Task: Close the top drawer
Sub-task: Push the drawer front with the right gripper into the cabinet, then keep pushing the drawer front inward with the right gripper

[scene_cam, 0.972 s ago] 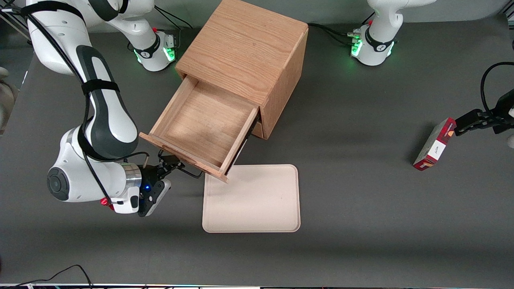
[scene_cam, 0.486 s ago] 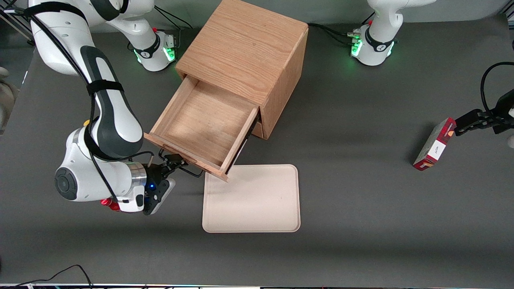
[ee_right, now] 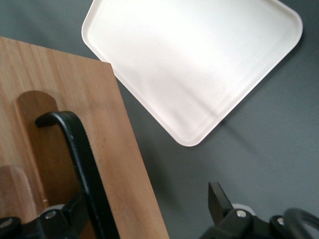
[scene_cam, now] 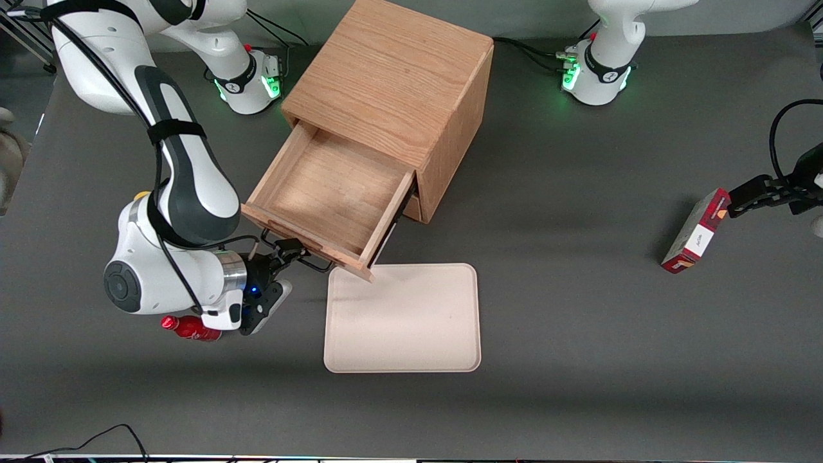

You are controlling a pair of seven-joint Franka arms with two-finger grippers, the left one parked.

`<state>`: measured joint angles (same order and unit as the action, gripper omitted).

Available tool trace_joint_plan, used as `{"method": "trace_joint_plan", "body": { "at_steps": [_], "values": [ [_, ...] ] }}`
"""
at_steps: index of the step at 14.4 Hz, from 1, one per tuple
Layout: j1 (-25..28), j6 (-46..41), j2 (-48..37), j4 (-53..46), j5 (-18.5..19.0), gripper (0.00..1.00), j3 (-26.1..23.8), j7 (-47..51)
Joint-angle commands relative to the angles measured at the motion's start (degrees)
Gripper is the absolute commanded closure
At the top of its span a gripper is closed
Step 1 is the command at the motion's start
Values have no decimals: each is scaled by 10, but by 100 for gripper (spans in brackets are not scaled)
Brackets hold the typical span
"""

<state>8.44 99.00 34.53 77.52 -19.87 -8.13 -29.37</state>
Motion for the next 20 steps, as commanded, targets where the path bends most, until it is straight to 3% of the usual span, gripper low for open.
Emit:
{"method": "trace_joint_plan", "body": {
  "at_steps": [1, 20],
  "values": [
    [1, 10, -39, 49, -9, 0, -2, 26],
    [2, 17, -75, 133, -22, 0, -38, 105]
  ]
}}
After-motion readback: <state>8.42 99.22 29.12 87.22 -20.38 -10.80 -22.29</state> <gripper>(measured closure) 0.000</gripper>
